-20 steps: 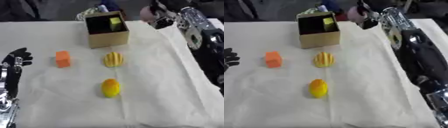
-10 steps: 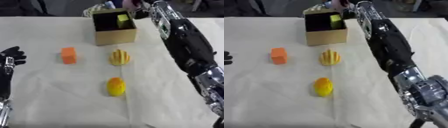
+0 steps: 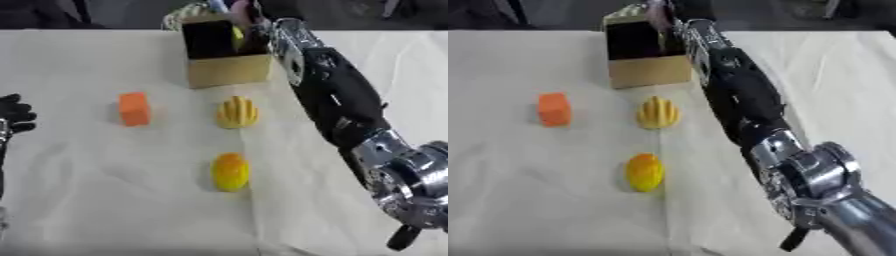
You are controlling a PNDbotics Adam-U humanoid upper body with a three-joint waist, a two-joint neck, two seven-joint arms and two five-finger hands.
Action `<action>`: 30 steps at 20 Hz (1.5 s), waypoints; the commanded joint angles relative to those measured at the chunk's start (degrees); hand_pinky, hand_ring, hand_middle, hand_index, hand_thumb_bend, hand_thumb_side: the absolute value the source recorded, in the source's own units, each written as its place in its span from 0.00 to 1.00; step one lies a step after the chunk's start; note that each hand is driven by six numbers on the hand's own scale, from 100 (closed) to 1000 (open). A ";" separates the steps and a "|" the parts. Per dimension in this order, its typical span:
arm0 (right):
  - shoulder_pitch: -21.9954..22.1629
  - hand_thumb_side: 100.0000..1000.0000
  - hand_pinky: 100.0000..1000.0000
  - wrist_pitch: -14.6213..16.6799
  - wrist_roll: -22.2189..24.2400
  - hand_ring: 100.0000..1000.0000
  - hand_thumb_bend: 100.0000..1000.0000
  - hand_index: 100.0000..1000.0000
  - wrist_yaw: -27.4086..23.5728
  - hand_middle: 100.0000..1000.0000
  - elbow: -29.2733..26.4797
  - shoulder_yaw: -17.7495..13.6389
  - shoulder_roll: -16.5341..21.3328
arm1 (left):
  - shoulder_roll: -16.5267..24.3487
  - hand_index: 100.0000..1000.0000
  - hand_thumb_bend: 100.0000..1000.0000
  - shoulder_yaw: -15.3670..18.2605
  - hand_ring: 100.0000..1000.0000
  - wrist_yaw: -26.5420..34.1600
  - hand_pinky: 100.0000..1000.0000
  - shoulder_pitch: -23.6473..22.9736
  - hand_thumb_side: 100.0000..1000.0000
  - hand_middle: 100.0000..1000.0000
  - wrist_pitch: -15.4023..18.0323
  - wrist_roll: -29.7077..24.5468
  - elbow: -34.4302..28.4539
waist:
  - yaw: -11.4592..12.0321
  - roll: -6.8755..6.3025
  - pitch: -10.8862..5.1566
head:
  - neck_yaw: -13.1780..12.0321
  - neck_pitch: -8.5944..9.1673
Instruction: Pick up objects on the table and place them in the box.
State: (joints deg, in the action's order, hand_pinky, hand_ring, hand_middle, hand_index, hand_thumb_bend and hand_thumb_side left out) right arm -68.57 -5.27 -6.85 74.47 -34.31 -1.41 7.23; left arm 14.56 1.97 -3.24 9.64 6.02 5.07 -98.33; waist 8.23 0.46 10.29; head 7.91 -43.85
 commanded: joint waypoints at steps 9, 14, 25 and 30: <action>-2.04 0.38 0.66 -2.19 6.06 0.67 0.00 0.99 -0.72 0.69 -1.72 0.60 1.59 | 0.33 0.76 0.00 0.31 0.64 -0.09 0.66 0.37 0.80 0.59 -0.06 -0.36 -1.16 | -0.44 -0.41 -0.52 | 0.41 -0.27; -2.37 0.35 0.69 1.81 10.59 0.70 0.00 1.00 -0.82 0.72 -2.77 2.20 3.18 | 0.45 0.76 0.00 0.62 0.64 -0.26 0.66 -0.21 0.80 0.59 -0.07 -0.17 -1.12 | -1.29 0.09 -1.10 | 0.09 -0.27; 2.13 0.26 0.70 11.74 20.70 0.71 0.00 1.00 -8.59 0.73 -14.59 11.28 8.69 | 0.82 0.76 0.00 1.94 0.64 -0.76 0.66 -2.15 0.80 0.59 -0.11 0.91 -1.03 | -5.85 1.05 -2.50 | -2.04 -0.27; 7.36 0.40 0.70 16.23 25.19 0.72 0.00 1.00 -13.08 0.74 -21.88 17.37 10.90 | 0.95 0.76 0.00 2.26 0.63 -1.01 0.66 -2.62 0.80 0.58 -0.11 1.19 -1.02 | -8.21 1.07 -2.83 | -3.19 -0.27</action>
State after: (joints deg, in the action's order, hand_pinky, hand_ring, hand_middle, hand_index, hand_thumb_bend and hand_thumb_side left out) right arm -60.19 9.97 17.32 62.72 -53.37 14.84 16.30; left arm 14.56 3.70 -3.93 6.85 5.82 5.95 -98.42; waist -0.07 0.88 9.23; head 5.09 -43.85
